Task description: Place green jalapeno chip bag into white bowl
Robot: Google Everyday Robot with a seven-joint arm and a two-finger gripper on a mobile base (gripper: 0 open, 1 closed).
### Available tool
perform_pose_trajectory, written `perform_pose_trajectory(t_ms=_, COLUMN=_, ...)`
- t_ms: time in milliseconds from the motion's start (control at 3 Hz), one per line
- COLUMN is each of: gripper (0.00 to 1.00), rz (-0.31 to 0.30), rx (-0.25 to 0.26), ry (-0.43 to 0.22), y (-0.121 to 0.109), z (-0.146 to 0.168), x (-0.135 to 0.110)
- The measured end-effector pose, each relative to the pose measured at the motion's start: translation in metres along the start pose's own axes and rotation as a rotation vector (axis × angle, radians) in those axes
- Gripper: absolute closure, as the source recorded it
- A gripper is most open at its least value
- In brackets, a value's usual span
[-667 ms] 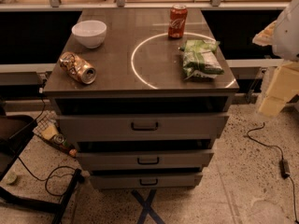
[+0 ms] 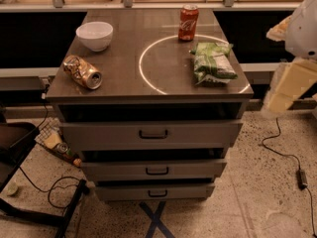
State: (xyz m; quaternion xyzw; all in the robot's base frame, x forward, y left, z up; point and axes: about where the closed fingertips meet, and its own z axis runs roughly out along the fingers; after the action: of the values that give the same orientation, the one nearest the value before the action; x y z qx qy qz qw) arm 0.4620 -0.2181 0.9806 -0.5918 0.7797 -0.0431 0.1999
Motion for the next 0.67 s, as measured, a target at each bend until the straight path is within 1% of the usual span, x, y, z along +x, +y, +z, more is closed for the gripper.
perform_pose_trajectory(t_ms=333, gripper=0.0, rz=0.079, rx=0.118, ry=-0.164, y=-0.061, z=0.009, x=-0.007)
perform_pose_trajectory(t_ms=667, gripper=0.0, rz=0.229, rx=0.192, ry=-0.359, y=-0.106, z=0.022, x=-0.021)
